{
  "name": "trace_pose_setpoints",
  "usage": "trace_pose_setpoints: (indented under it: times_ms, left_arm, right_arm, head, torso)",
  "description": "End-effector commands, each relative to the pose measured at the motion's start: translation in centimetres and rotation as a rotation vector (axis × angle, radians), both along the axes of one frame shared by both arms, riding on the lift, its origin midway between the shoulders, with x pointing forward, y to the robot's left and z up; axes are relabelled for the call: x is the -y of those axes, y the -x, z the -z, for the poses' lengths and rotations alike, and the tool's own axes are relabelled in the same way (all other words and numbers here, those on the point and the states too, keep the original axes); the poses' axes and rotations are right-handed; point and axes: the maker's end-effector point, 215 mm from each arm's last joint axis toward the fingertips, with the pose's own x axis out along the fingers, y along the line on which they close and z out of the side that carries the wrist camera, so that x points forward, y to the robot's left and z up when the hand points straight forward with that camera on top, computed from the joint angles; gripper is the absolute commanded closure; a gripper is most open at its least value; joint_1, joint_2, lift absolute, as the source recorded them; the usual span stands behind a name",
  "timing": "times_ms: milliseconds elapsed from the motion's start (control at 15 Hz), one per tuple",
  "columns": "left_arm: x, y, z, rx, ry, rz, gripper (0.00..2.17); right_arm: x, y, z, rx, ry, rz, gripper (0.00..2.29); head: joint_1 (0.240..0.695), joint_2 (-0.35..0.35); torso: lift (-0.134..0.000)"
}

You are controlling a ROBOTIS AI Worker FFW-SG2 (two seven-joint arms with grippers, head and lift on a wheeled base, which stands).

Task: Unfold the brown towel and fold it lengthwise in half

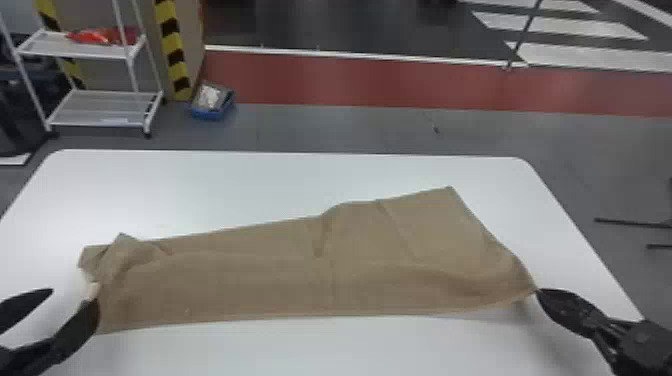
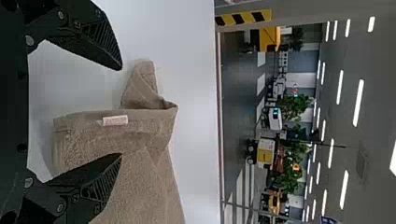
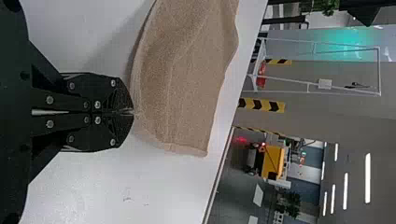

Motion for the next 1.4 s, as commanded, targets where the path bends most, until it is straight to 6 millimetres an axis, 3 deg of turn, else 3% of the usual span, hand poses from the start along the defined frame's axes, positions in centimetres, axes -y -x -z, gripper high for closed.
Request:
trace_pose_setpoints:
  times_ms: [0, 333, 667, 733, 867, 933, 1067, 1133, 1333]
  left_arm:
    - [0.7, 0.1, 0.8, -0.016, -0.002, 0.020, 0.37]
    - [0.7, 0.9, 3.4, -0.112, -0.043, 0.024, 0.42]
    - [0.6, 0.9, 2.8, -0.106, -0.045, 0.027, 0.54]
    - [0.6, 1.2, 3.0, -0.116, -0.037, 0.036, 0.61]
    - [0.5, 1.3, 2.8, -0.114, -0.034, 0.035, 1.03]
    - [0.4, 1.6, 3.0, -0.131, -0.028, 0.036, 1.03]
    - [0.1, 1.5, 1.9, -0.109, -0.019, 0.024, 1.63]
    - [-0.2, 1.4, 0.9, -0.092, -0.024, 0.012, 1.74]
    - [-0.9, 1.8, -1.4, -0.135, -0.049, -0.074, 1.75]
  right_arm:
    - [0.0, 0.0, 0.1, -0.003, 0.000, 0.000, 1.21]
    - [0.1, 0.1, 0.2, -0.006, 0.000, 0.003, 1.21]
    - [0.5, 0.7, 0.6, -0.016, 0.000, 0.015, 1.21]
    - [0.5, 0.7, 0.6, -0.014, 0.000, 0.014, 1.21]
    - [0.5, 0.8, 0.7, -0.015, -0.003, 0.016, 1.21]
    - [0.6, 0.9, 0.7, -0.016, -0.002, 0.019, 1.21]
    - [0.9, 1.3, 0.6, -0.013, 0.004, 0.024, 1.21]
    - [0.9, 1.5, 0.3, -0.007, 0.005, 0.027, 1.21]
    - [0.0, 1.6, -2.2, 0.032, 0.034, 0.008, 1.21]
  head:
    - [0.695, -0.138]
    - [0.695, -0.156]
    - [0.695, -0.155]
    - [0.695, -0.157]
    - [0.695, -0.161]
    - [0.695, -0.160]
    - [0.695, -0.159]
    - [0.695, -0.159]
    - [0.695, -0.149]
  torso:
    - [-0.119]
    - [-0.119]
    - [-0.119]
    - [-0.119]
    - [-0.119]
    - [-0.119]
    - [-0.119]
    - [-0.119]
    - [-0.119]
